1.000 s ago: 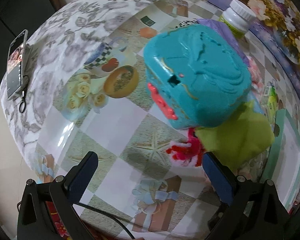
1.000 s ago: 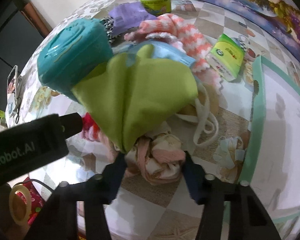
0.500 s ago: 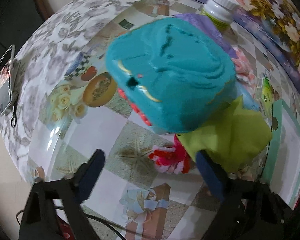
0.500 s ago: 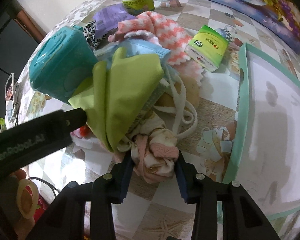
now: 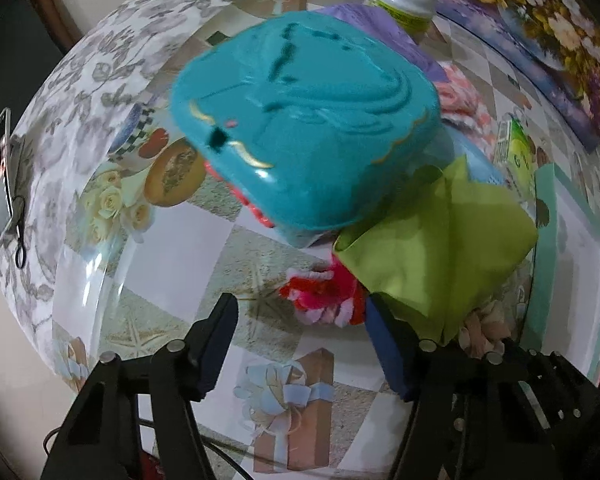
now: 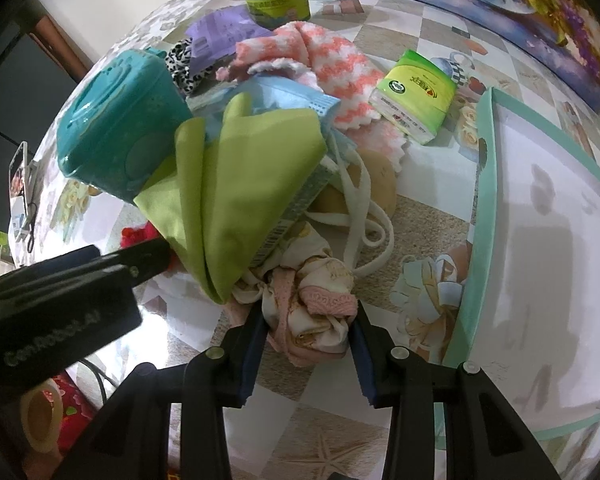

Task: Organize soft objects
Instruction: 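Grasp the red fuzzy toy with the left gripper while the right gripper holds the floral cloth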

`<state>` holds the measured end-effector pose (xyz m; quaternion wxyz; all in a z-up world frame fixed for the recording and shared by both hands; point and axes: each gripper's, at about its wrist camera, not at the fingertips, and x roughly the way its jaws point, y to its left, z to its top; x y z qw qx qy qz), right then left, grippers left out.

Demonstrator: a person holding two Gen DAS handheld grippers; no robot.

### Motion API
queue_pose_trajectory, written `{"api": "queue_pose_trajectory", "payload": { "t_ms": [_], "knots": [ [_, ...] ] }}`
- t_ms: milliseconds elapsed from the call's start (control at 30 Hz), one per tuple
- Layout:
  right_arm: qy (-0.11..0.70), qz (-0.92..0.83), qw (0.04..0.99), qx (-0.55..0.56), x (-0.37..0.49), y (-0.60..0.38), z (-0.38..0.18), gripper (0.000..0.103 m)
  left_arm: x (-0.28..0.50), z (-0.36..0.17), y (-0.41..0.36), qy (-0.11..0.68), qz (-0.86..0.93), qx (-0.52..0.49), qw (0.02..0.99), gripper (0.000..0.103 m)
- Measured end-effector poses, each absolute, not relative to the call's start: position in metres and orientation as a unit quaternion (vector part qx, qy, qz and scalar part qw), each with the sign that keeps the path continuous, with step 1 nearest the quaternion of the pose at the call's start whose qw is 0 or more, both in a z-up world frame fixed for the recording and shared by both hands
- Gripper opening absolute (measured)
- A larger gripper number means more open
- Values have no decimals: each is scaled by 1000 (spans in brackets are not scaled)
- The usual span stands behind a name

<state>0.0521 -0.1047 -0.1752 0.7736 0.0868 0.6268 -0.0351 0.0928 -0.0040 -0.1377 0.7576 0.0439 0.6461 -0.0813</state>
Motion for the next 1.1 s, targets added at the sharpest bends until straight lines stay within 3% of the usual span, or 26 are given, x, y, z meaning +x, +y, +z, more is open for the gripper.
{"api": "queue_pose_trajectory", "payload": {
  "t_ms": [100,400,633,1100],
  "knots": [
    [627,-36,773,86,51,-104,-174,43,96,-144,-14,643,-85,53,760,63],
    [628,-36,774,75,51,-98,-173,43,115,-164,-26,641,-93,55,760,32],
    [630,-38,773,66,50,-91,-176,43,115,-166,-17,647,-96,40,755,23],
    [639,-39,764,74,48,-97,-180,42,111,-180,22,668,-82,-2,740,21]
  ]
}}
